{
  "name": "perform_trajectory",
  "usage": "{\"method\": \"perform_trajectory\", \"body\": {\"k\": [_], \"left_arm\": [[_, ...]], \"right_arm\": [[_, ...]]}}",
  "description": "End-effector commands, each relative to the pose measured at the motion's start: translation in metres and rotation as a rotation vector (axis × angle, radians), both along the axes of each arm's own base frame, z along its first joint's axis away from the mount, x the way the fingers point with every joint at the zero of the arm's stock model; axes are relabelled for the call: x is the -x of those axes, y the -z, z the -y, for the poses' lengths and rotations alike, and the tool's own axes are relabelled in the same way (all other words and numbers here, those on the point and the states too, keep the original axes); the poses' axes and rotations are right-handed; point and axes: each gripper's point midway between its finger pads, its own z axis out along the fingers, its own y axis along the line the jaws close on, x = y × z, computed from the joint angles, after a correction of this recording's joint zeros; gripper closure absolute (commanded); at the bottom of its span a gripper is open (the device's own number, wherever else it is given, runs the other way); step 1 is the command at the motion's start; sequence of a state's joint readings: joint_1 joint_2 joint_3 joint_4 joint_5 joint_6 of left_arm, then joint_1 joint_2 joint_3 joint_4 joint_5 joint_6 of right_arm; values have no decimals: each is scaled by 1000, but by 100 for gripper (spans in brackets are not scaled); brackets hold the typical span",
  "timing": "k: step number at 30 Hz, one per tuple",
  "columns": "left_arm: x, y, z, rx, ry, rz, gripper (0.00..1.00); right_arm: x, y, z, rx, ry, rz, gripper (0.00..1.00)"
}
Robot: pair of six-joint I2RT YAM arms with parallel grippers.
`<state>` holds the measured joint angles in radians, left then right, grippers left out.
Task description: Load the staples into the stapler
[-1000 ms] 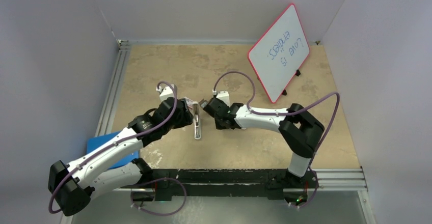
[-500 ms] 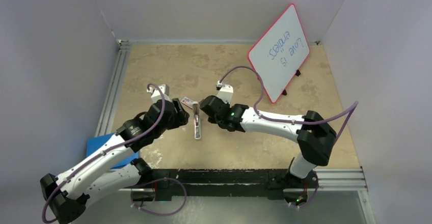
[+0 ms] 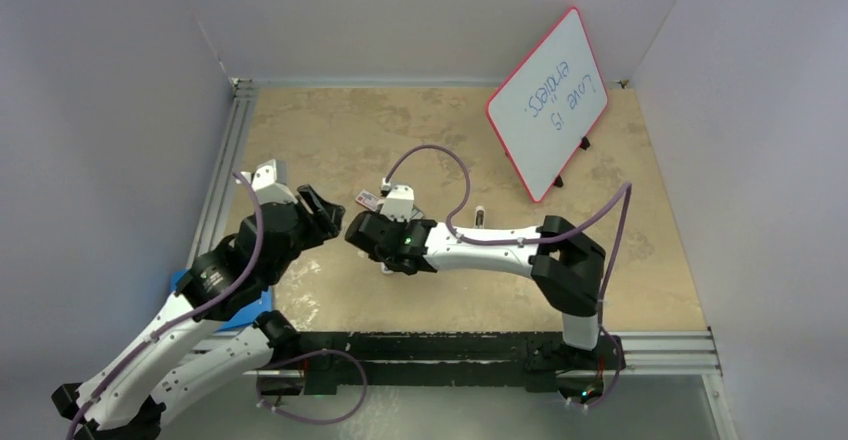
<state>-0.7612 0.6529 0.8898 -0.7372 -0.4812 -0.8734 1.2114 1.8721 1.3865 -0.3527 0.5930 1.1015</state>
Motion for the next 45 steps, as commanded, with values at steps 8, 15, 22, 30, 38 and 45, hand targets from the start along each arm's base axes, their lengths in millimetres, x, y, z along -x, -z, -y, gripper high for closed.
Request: {"method": "perform_trajectory", "body": {"k": [8, 15, 22, 30, 38, 45], "left_arm": [[3, -26, -46, 8, -191, 85, 47], [3, -19, -46, 0, -197, 70, 46], [0, -17, -49, -32, -224, 60, 51], [-2, -17, -52, -68, -248, 30, 53], [-1, -15, -52, -67, -248, 27, 53], [-4, -15, -46, -70, -224, 24, 53]], "right_arm": [[-2, 4, 8, 52, 67, 5, 89], [0, 14, 8, 76, 54, -13, 89], [-1, 16, 3, 88, 19, -2, 89], [-8, 18, 3, 116, 19, 14, 89], [-12, 16, 6, 117, 21, 26, 89], [-17, 15, 10, 115, 27, 37, 89]]}}
